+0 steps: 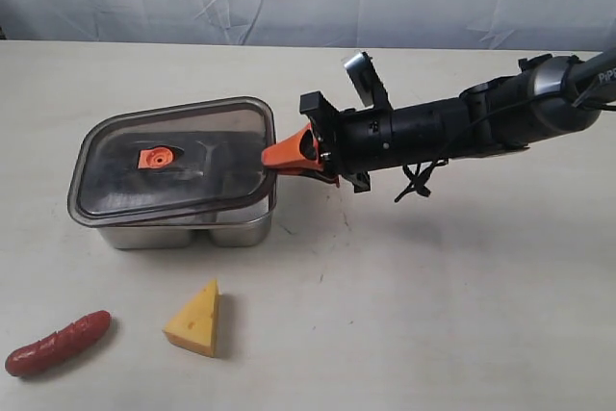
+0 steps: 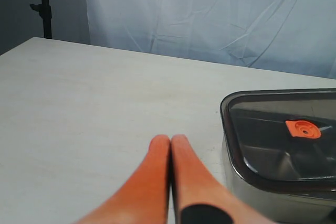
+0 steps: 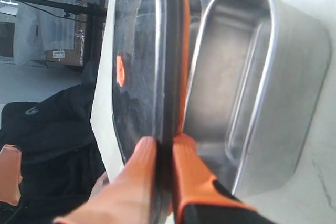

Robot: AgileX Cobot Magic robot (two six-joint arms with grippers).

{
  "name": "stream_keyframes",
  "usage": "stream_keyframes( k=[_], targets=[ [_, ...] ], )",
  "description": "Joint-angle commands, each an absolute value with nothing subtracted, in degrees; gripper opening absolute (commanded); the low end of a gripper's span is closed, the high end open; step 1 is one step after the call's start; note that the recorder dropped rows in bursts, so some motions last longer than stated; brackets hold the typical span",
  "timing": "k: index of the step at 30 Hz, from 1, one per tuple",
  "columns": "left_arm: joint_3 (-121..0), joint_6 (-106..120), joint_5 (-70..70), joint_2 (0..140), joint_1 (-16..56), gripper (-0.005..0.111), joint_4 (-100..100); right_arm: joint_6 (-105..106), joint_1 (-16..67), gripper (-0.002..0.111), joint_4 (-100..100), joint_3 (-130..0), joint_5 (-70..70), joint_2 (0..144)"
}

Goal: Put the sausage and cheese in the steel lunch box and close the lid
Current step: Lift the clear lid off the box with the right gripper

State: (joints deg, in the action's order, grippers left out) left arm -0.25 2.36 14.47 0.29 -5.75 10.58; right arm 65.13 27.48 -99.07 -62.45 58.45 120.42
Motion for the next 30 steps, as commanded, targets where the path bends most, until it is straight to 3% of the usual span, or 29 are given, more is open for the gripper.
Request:
stream_keyframes(
  k=[1, 6, 12, 18, 22, 30],
  targets=[
    [0.0, 2.1, 13.62, 0.0, -5.55, 0.0, 10.33, 66.12, 27.32, -0.001, -99.95, -62.67, 58.67, 117.68],
    [0.0, 2.1, 13.62, 0.0, -5.55, 0.0, 10.33, 66.12, 25.76, -0.001, -99.95, -62.67, 57.72, 115.0],
    [0.0, 2.1, 13.62, 0.0, -5.55, 0.0, 10.19, 71.82, 15.78, -0.001, -97.71, -62.67, 57.65, 104.23],
    [0.0, 2.1, 13.93, 0.0, -5.55, 0.0, 10.22, 73.53, 13.72, -0.001, -63.01, -62.67, 37.31, 82.93],
    [0.0, 2.1, 13.93, 0.0, -5.55, 0.0, 10.22, 72.46, 13.72, -0.001, -45.27, -62.67, 37.3, 74.94],
    [0.0, 2.1, 13.93, 0.0, -5.55, 0.0, 10.22, 72.2, 14.8, -0.001, -27.94, -62.16, 47.98, 71.09]
  ],
)
